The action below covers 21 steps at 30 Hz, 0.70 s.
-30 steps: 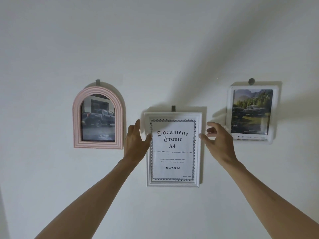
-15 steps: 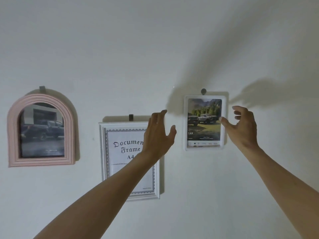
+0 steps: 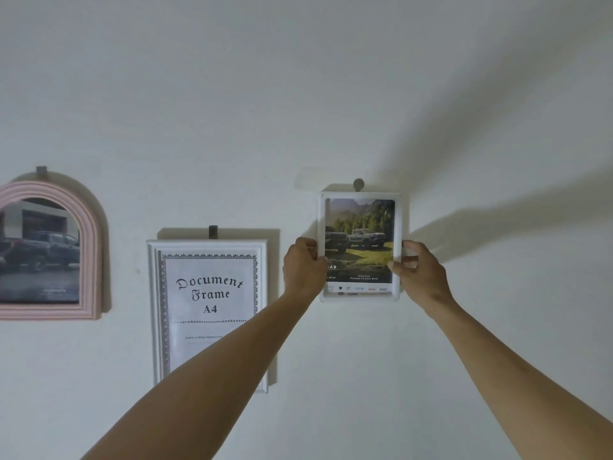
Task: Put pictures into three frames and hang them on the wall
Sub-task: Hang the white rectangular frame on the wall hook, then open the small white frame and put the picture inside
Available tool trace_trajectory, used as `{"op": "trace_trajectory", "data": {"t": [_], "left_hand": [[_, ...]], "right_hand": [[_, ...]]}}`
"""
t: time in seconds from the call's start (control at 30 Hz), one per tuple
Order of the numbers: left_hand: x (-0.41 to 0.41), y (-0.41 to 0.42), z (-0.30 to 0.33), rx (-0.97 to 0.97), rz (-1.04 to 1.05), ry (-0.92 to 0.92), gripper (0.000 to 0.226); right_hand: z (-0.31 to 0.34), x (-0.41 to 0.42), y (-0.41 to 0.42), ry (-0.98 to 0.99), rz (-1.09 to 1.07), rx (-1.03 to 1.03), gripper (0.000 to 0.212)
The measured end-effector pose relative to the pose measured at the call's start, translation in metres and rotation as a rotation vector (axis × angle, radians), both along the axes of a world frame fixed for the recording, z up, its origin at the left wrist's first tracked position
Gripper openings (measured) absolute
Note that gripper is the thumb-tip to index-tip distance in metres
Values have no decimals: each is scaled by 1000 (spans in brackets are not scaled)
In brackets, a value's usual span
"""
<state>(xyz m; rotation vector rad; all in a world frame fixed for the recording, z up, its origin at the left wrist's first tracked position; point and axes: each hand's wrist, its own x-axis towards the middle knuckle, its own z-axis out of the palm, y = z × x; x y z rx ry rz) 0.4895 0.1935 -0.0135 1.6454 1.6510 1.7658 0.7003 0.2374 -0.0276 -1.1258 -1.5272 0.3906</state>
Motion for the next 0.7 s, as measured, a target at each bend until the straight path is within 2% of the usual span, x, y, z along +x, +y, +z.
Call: {"op": "trace_trajectory", "data": {"t": [0.1, 0.33, 0.47, 0.7], "left_hand": [[0, -2, 4, -3, -22, -40, 27], [-14, -27, 0, 40, -80, -5, 24], [-33, -46, -14, 29, -83, 3, 19], [-88, -86, -50, -46, -91, -22, 24]], "right_hand": [[1, 1, 1, 18, -4, 29, 38], [-11, -1, -11, 49, 36, 58, 37], [-25, -13, -28, 68, 77, 29, 37], [-51, -58, -73, 50, 143, -18, 39]]}}
